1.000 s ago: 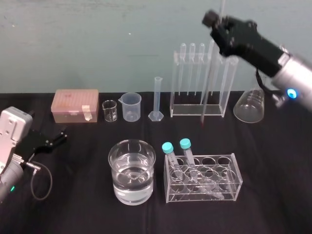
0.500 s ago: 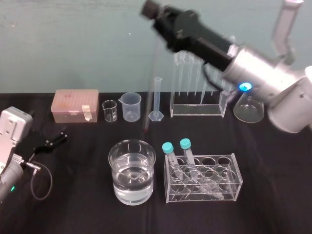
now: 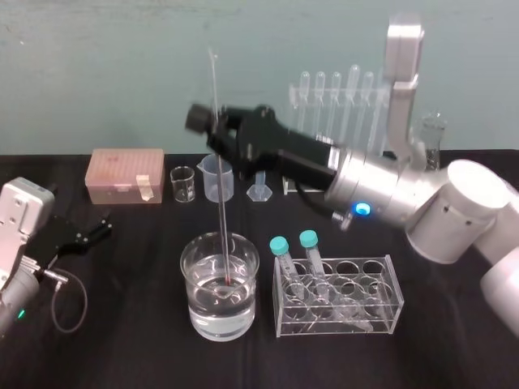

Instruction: Hold the thermometer with one hand and immerse one end into the beaker, then reinsert it into the test tube rack.

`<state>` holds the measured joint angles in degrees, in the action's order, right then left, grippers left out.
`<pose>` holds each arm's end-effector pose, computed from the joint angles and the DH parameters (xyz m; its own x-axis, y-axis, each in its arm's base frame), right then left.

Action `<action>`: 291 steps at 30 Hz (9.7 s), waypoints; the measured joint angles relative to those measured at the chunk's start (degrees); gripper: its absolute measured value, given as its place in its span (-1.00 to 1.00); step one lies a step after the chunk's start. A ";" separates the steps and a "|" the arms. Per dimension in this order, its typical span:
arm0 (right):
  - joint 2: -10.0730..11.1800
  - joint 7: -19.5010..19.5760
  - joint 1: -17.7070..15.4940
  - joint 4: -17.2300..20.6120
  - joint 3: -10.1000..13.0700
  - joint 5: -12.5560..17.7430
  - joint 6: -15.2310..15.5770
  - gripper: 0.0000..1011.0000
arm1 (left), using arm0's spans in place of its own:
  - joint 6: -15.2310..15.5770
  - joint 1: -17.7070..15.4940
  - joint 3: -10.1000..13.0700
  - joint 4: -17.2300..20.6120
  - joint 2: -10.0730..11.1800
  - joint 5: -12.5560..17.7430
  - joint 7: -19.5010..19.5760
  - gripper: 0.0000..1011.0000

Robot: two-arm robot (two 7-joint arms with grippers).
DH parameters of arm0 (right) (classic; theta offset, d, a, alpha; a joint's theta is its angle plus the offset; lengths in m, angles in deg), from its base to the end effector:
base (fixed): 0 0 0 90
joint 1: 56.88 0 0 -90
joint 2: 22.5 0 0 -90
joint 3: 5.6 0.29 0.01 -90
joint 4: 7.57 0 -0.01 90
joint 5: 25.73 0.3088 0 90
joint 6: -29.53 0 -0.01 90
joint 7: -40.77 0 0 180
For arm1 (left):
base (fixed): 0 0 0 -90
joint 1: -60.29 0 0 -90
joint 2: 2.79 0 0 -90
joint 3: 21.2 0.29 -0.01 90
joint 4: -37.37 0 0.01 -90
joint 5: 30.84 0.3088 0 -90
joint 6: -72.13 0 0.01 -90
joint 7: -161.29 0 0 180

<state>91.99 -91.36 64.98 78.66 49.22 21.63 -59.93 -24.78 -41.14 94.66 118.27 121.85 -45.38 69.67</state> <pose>0.4228 0.0387 -0.1733 0.9587 -0.2839 -0.0188 0.2798 0.9286 0.2437 0.3581 0.0827 -0.3023 0.2923 0.8803 0.3738 -0.9552 0.2874 0.0702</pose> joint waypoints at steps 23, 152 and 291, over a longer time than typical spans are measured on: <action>-1.67 -2.88 -3.14 -5.18 -0.90 -4.36 -6.83 -0.89 | 0.00 0.00 0.00 0.00 0.00 0.00 0.00 0.99; -3.11 -2.45 -3.32 -5.62 -0.20 -5.85 -6.56 -0.89 | 0.00 0.00 0.00 0.00 0.00 0.00 0.00 0.99; 12.54 8.36 -11.78 6.12 12.35 -1.30 -0.62 -0.89 | 0.00 0.00 0.00 0.00 0.00 0.00 0.00 0.99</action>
<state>104.53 -83.00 53.20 84.79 61.57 20.33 -60.55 -24.78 -41.15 94.66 118.27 121.85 -45.38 69.67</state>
